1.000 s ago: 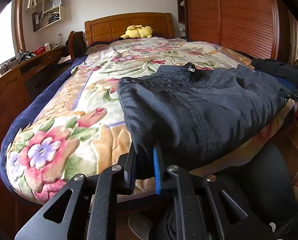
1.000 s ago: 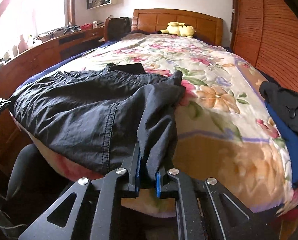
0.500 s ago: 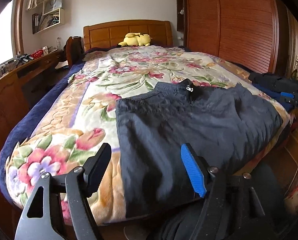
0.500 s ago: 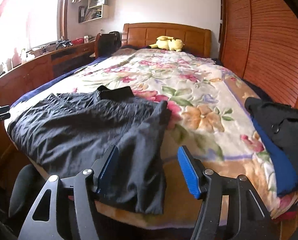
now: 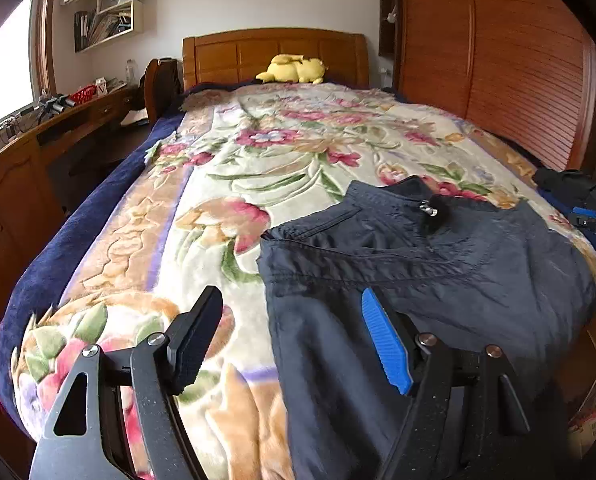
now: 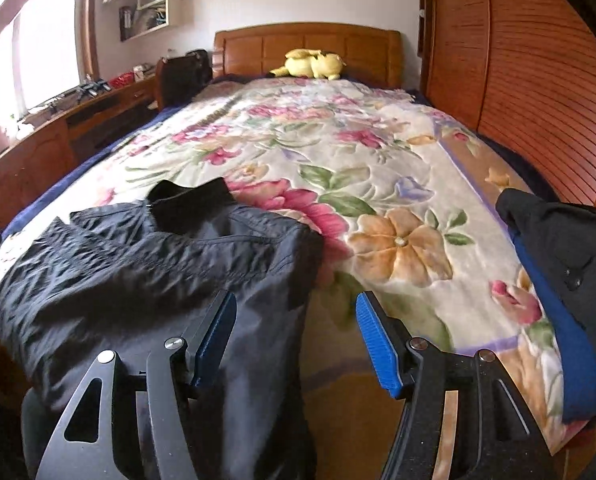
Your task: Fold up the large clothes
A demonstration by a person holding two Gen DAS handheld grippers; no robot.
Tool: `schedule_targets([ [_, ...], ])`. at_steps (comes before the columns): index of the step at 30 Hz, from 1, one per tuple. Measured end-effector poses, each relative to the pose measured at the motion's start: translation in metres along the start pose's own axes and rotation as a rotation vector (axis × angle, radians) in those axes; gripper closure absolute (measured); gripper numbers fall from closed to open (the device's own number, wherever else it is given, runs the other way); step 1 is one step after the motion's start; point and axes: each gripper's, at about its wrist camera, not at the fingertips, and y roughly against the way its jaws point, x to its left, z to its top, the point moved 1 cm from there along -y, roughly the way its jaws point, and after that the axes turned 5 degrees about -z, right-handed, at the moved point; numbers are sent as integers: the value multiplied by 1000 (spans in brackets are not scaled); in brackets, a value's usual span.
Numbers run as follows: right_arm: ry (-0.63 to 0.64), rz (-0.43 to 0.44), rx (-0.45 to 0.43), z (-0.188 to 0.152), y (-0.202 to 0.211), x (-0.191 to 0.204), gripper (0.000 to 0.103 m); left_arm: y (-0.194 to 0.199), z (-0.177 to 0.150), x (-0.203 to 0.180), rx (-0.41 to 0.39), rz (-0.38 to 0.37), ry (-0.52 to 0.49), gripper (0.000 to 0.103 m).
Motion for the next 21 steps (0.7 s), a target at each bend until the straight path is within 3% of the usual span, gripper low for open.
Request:
schedule_targets([
  [8, 39, -2, 52, 24, -44, 9, 39, -44, 9, 5, 69, 30, -39, 30],
  [21, 139, 31, 137, 31, -101, 19, 39, -104, 14, 11, 162, -2, -39, 30],
])
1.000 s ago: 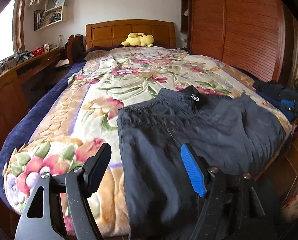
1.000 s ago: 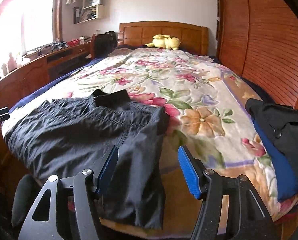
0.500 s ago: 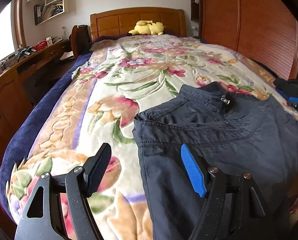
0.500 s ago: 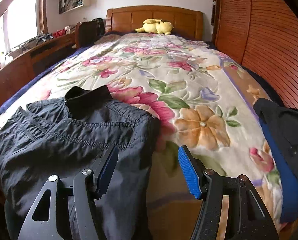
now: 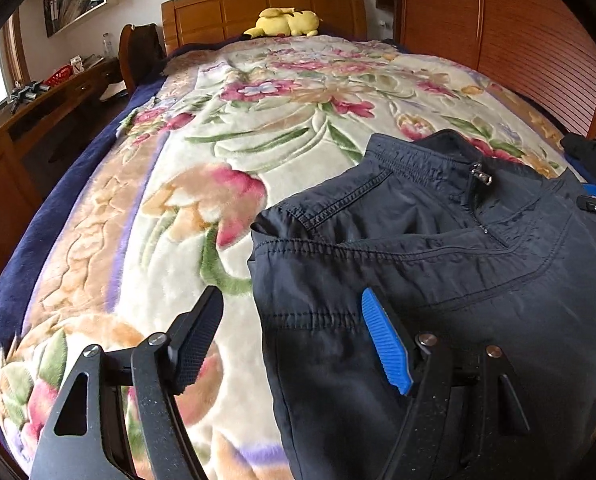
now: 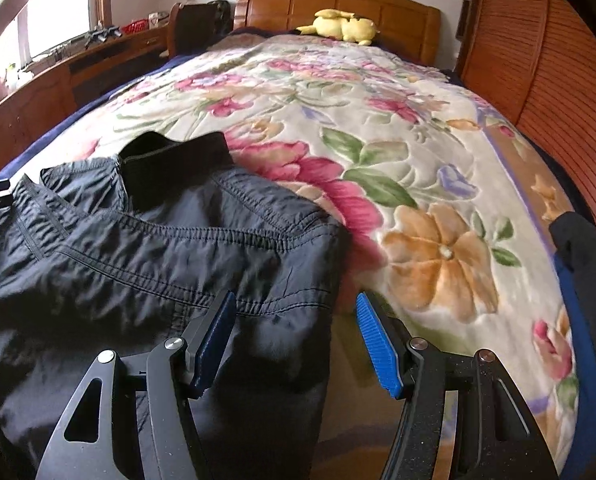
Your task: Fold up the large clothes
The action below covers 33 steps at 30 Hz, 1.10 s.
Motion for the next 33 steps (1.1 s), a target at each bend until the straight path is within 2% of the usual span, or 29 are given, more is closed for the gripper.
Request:
schedule_targets([
  [2, 2, 9, 8, 1, -8, 0, 39, -4, 1, 2, -1, -16, 9, 33],
  [4, -1, 22, 11, 0, -13, -2, 39, -6, 1, 4, 1, -51, 18, 48],
  [6, -8, 38, 9, 0, -17, -5, 39, -8, 1, 3, 9, -89, 15, 58],
  [8, -4, 51, 3, 0, -19, -6, 39, -6, 1, 2, 6, -77, -8, 70],
  [9, 3, 55, -6, 0, -18, -6, 44, -6, 2, 1, 7, -75, -13, 77],
  [10, 13, 67, -15, -1, -17, -6, 63, -4, 3, 1, 3, -79, -15, 80],
  [11, 30, 67, -24, -1, -16, -5, 72, 0, 4, 0, -7, -92, -22, 81],
  [12, 47, 56, -39, 0, -13, -3, 77, 4, 5, -1, -17, -92, -33, 82],
  [13, 61, 59, -48, 0, -11, -2, 87, 11, 6, -4, -36, -78, -51, 84],
  [15, 78, 52, -65, 1, -6, -1, 92, 27, 13, -5, -98, -49, -62, 85],
  [20, 84, 16, -201, 20, 24, -3, 94, 59, 48, 1, -249, -58, -48, 86],
  [24, 89, -41, -282, 47, 34, -5, 94, 51, 74, 9, -288, -13, -38, 86],
  [27, 95, -72, -297, 69, 22, -5, 94, 35, 95, 15, -290, 18, -33, 86],
  [33, 129, -196, -262, 109, -32, 5, 94, -1, 139, 22, -286, 100, -38, 87],
])
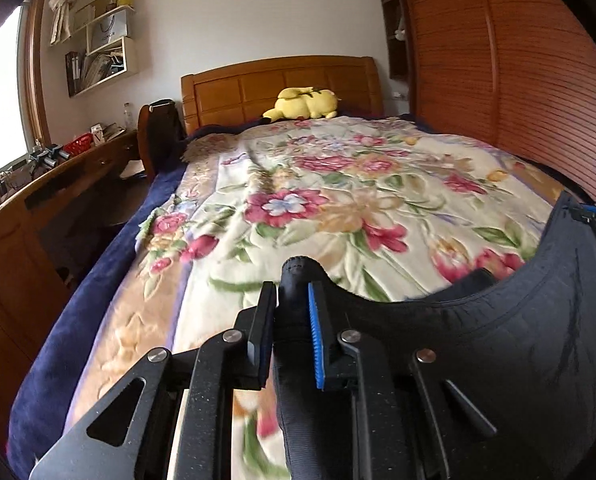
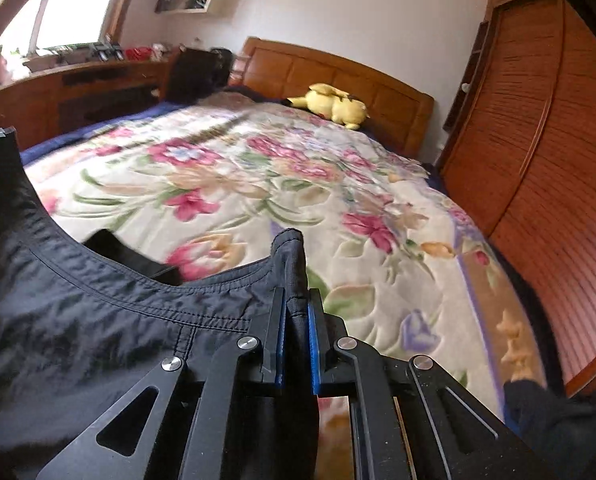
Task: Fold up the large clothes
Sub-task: 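Lift the folded jacket edge with both tools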
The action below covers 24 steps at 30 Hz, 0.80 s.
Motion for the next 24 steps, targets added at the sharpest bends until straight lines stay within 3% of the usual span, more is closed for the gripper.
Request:
schedule_targets([
  [1, 7, -21, 16, 3, -13, 2, 94, -8, 4, 0, -3, 26, -8, 96],
  [4, 21, -60, 78, 11, -49, 17, 94, -28, 9, 4, -2, 97, -12, 99],
  [9, 50, -81, 172, 10, -97, 39, 94, -63, -6, 4, 79, 71, 3, 99],
  [15, 143, -92, 273, 8, -125, 62, 93, -52, -20, -7, 124, 49, -27, 99],
  [18, 108, -77, 302, 14, -121, 57, 69, -35, -22, -15, 136, 20, -37, 96],
  [20, 109, -70, 277, 18, -103, 54, 42, -20, -25, -25, 138, -16, -56, 83],
  [22, 100, -74, 232, 20, -80, 45, 39, -7, -28, -34, 135, -54, -66, 65],
  [24, 61, -37, 199, 21, -57, 42, 39, 8, -35, -44, 133, -95, -75, 60],
])
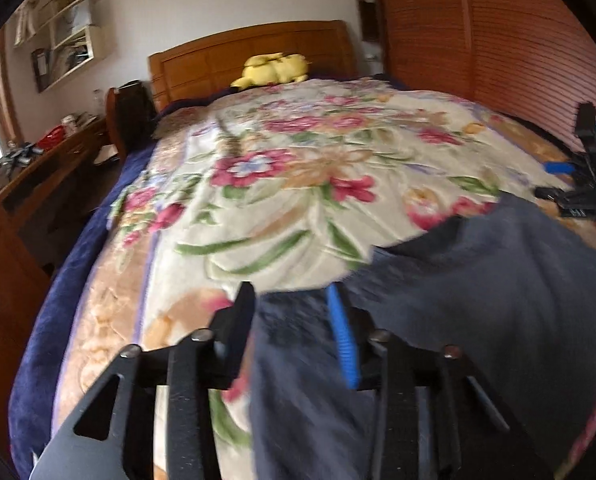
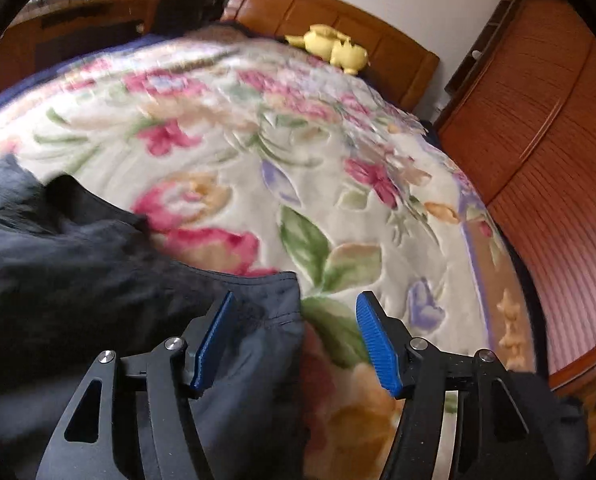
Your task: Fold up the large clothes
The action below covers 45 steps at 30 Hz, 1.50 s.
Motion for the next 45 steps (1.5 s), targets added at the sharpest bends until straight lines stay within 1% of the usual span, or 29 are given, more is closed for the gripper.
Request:
schedule_targets([
  [2, -33, 60, -31, -3, 21, 1, 39, 15, -14, -16, -4, -23, -23, 47],
  [3, -38, 94, -46, -4, 32, 5, 39, 22, -21, -23, -9, -34, -30, 36],
  [4, -41, 122, -61, -7, 41, 9, 39, 27, -27, -28, -12, -44, -33, 31],
  [6, -41, 178, -86, -8, 56, 20, 39, 38, -43, -36, -8, -61, -37, 31],
  [9, -66, 267, -118, -8, 74, 39, 39, 52, -66, -40, -8, -67, -18, 31],
  [12, -69, 313, -135, -8, 88, 58, 39, 67, -91, -33, -17, -55, 25, 31],
  [14, -56, 332, -143, -10, 94, 70, 39, 73, -105, -30, -15, -37, 39, 31],
  [16, -34, 336, -157, -9, 95, 80, 39, 77, -118, -26, -12, -34, 58, 31],
  [20, -66, 332, -169, 2, 91, 87, 39, 79, -135, -16, 1, -20, 100, 31],
  [21, -72, 339, -157, 2, 87, 93, 42, 79, -138, -14, 0, -18, 113, 31],
  [22, -74, 350, -127, 5, 77, 101, 51, 80, -140, -12, -1, -21, 127, 31],
  [23, -63, 352, -82, 6, 65, 107, 55, 81, -143, -11, -3, -23, 136, 31],
  [24, -43, 352, -41, 5, 58, 116, 57, 83, -145, -10, -5, -22, 138, 31],
  [26, 20, 355, 26, -3, 43, 134, 57, 85, -150, -11, -8, -19, 135, 31],
  [28, 106, 359, 129, -15, 31, 151, 57, 85, -156, -10, -6, -19, 134, 31],
  [29, 131, 369, 162, -21, 27, 157, 57, 85, -159, -9, -6, -22, 140, 31],
  [30, 150, 367, 177, -26, 24, 160, 57, 85, -161, -8, -7, -24, 145, 31],
  [36, 137, 337, 155, -31, 31, 158, 57, 85, -170, -1, -7, -32, 200, 31],
  [39, 114, 348, 115, -30, 44, 152, 57, 85, -175, -2, -4, -29, 204, 31],
  [41, 79, 379, 68, -29, 57, 143, 56, 84, -177, -4, 0, -25, 201, 31],
  [45, 11, 393, -52, -24, 74, 117, 54, 83, -179, -5, 1, -24, 199, 31],
])
